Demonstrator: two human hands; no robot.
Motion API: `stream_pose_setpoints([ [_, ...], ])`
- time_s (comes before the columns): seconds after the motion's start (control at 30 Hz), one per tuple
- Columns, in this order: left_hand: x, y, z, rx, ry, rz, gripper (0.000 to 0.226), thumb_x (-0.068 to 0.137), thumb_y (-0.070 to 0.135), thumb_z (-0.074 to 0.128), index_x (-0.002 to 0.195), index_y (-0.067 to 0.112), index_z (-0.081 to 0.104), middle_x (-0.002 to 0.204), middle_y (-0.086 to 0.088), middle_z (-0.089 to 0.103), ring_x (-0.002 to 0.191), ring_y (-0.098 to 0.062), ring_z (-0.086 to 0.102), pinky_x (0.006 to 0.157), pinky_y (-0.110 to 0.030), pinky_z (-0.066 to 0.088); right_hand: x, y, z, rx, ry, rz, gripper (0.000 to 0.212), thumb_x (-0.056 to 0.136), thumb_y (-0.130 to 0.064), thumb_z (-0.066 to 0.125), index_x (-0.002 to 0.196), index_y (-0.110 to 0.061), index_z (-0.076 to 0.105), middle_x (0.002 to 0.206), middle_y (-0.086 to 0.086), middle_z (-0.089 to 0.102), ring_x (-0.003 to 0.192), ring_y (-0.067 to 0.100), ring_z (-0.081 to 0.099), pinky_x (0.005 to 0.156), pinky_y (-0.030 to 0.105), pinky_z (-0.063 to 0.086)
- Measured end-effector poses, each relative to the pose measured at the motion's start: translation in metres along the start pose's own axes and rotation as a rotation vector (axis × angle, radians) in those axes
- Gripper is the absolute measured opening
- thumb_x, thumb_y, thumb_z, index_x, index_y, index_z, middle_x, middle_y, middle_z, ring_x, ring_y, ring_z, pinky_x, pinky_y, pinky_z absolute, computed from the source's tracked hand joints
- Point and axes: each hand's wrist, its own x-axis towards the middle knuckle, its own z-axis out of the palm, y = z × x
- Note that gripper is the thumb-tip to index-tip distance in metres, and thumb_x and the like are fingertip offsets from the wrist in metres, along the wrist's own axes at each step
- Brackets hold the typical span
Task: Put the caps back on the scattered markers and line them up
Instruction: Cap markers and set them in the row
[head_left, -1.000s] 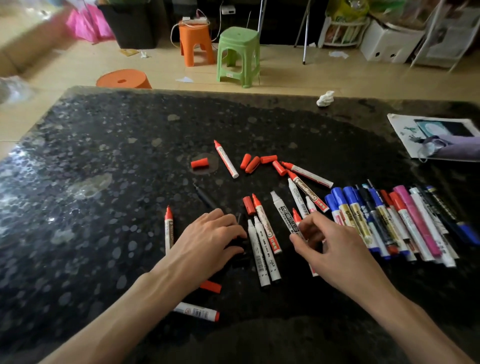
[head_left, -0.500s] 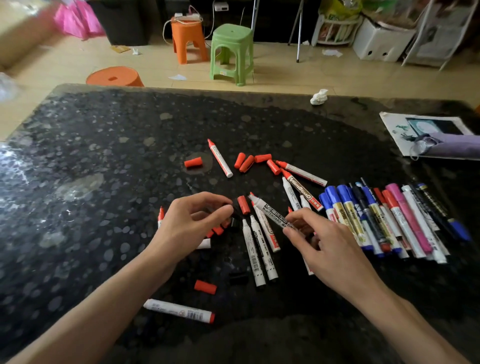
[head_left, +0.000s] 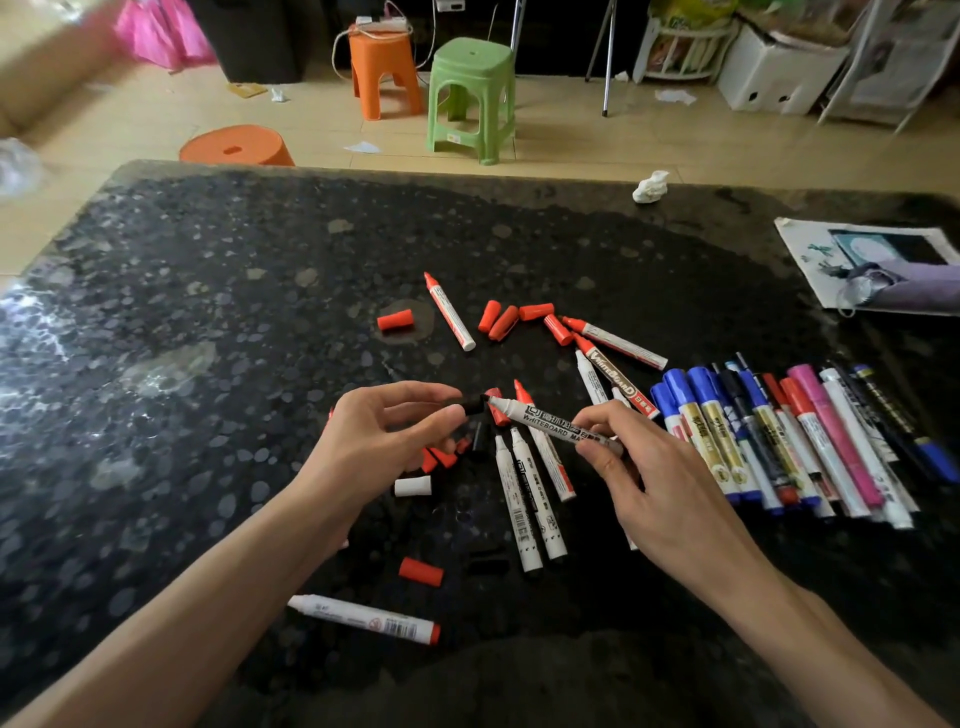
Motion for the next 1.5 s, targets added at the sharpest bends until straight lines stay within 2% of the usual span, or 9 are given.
stream_pose_setpoints([
  [0.23,-0.001,0.003,0.0,0.004,-0.007,0.001,0.016,0.092,0.022,0.075,0.108,0.021,0.077,0.098,-0.011,0.08,0.099,-0.041,0.073,0.103,-0.06,0.051,0.001,0.001,0.001,-0.003,0.027,-0.02,0.011,0.106,-0.03,0.053,0.115,-0.033,0.059,0.097,-0.018,0.062,0.091,0.004,0.063,0.074,0.024,0.053],
  [0.37,-0.001,0.002,0.001,-0.017,-0.005,-0.002,0.015,0.092,0.02,0.075,0.107,0.02,0.077,0.095,-0.014,0.079,0.088,-0.037,0.075,0.102,-0.062,0.052,0.001,0.002,0.0,-0.014,0.033,-0.023,0.011,0.105,-0.027,0.055,0.113,-0.032,0.06,0.095,-0.019,0.06,0.091,0.006,0.062,0.071,0.016,0.048],
  [0.5,-0.001,0.002,0.001,0.004,-0.033,0.003,0.016,0.092,0.019,0.074,0.108,0.019,0.077,0.096,-0.013,0.08,0.094,-0.039,0.075,0.097,-0.051,0.058,0.0,0.003,0.0,-0.062,0.047,-0.034,0.013,0.104,-0.028,0.054,0.115,-0.032,0.06,0.098,-0.019,0.059,0.09,0.002,0.06,0.069,0.018,0.047],
  [0.63,0.001,0.005,-0.002,0.159,-0.064,0.122,0.015,0.091,0.012,0.075,0.105,0.017,0.076,0.093,-0.006,0.08,0.077,-0.022,0.076,0.072,-0.024,0.061,0.0,0.002,-0.002,-0.112,0.089,-0.067,0.019,0.102,-0.032,0.051,0.118,-0.029,0.062,0.102,-0.018,0.058,0.097,0.001,0.058,0.078,0.016,0.048],
  [0.8,-0.001,0.003,0.001,0.319,-0.122,0.229,0.016,0.093,0.013,0.074,0.108,0.019,0.077,0.088,0.0,0.08,0.076,-0.017,0.077,0.082,-0.025,0.061,-0.002,-0.004,0.003,-0.023,0.089,-0.069,0.017,0.103,-0.031,0.051,0.116,-0.029,0.061,0.105,-0.017,0.06,0.1,0.003,0.061,0.081,0.015,0.048],
  [0.93,-0.004,0.003,0.003,0.33,-0.072,0.261,0.016,0.095,0.012,0.071,0.104,0.023,0.079,0.08,-0.002,0.078,0.075,-0.019,0.075,0.077,-0.031,0.062,-0.003,-0.006,0.005,0.044,0.097,-0.076,0.015,0.104,-0.023,0.056,0.116,-0.026,0.065,0.1,-0.016,0.063,0.093,0.005,0.063,0.076,0.015,0.049],
  [1.03,-0.008,0.002,0.008,0.291,-0.042,0.275,0.018,0.094,0.008,0.071,0.103,0.02,0.08,0.08,-0.003,0.079,0.075,-0.019,0.076,0.077,-0.034,0.063,-0.004,-0.008,0.002,0.063,0.143,-0.088,0.016,0.101,-0.011,0.064,0.113,-0.02,0.069,0.092,-0.019,0.062,0.083,-0.006,0.06,0.07,0.006,0.043],
  [1.33,-0.014,0.0,0.014,0.268,0.005,0.326,0.022,0.093,0.001,0.07,0.099,0.02,0.08,0.074,0.0,0.078,0.071,-0.012,0.076,0.075,-0.021,0.06,-0.01,-0.008,0.005,0.106,0.165,-0.064,0.019,0.098,-0.01,0.067,0.113,-0.02,0.071,0.092,-0.018,0.066,0.092,0.002,0.066,0.076,0.007,0.048],
  [1.5,-0.015,0.004,0.015,0.409,-0.076,0.346,0.018,0.097,0.012,0.068,0.105,0.026,0.076,0.079,0.007,0.077,0.078,-0.006,0.075,0.074,-0.019,0.058,-0.006,0.0,-0.004,0.093,0.004,-0.024,0.015,0.104,-0.017,0.06,0.112,-0.027,0.067,0.09,-0.02,0.064,0.09,0.0,0.064,0.072,0.011,0.047],
])
